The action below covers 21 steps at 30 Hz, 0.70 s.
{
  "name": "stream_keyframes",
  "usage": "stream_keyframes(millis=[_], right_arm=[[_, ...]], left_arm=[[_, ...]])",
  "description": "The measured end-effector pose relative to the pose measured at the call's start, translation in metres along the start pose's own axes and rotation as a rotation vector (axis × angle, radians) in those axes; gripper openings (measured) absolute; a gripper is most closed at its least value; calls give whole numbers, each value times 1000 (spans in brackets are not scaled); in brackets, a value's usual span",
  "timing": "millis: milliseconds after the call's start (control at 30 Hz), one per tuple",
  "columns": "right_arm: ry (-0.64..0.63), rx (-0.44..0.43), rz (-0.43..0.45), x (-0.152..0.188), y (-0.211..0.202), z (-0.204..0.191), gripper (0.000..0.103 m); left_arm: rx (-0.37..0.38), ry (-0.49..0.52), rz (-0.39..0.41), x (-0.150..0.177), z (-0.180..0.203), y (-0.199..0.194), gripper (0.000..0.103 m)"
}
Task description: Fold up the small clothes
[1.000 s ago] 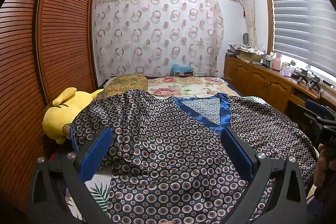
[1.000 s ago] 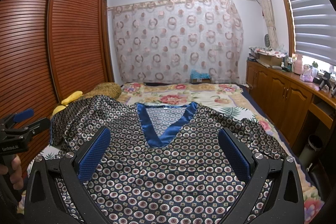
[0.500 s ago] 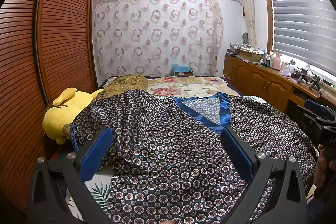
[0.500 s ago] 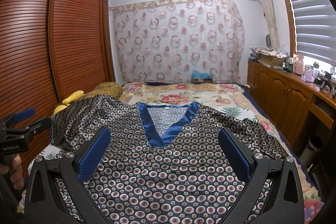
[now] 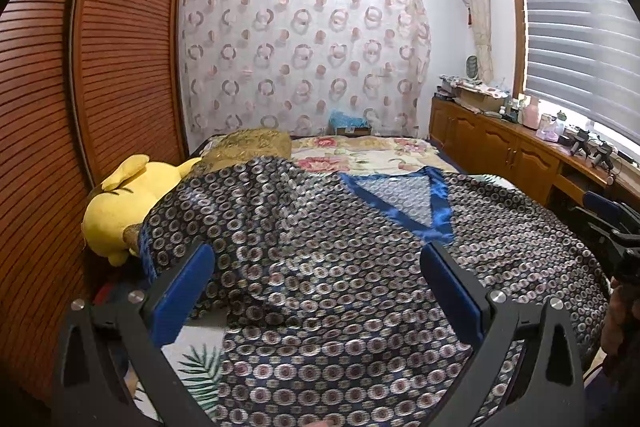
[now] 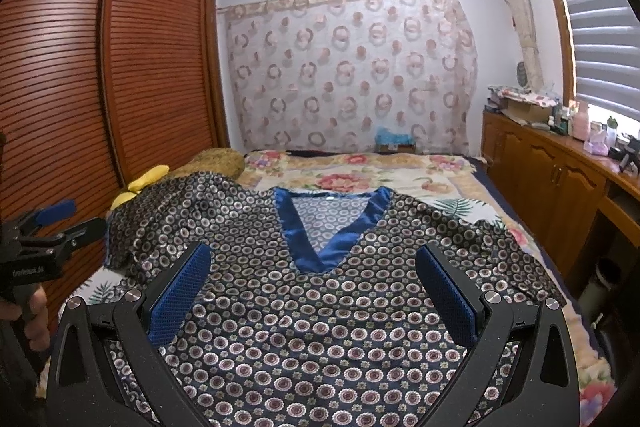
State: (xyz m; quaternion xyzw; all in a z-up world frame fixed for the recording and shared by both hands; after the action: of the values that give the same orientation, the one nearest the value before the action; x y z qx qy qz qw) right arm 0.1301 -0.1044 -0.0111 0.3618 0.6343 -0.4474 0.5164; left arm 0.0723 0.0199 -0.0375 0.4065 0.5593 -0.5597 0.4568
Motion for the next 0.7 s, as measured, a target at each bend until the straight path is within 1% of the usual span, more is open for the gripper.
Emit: stream_keyframes(millis=[400, 700], right_arm=[[-18, -79, -85, 29, 21, -23, 103], [-37, -166, -162, 52, 47, -53, 103]], left_arm=[[-56, -34, -82, 26, -74, 14, 103], [-40, -42, -153, 43, -111, 38, 103]])
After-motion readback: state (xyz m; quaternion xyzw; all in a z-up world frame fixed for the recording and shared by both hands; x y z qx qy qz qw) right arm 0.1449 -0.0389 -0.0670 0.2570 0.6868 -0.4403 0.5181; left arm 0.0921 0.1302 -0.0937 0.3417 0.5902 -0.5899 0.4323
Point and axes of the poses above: each gripper's, at about its wrist camera, not at the fingertips, and y roughly the way its jaws point, z to its right, x to its underside, the point moved 8 cm from there along y, roughly the way its jaws point, and after that the axes turned 11 degrees about z, right-handed, at the moved point
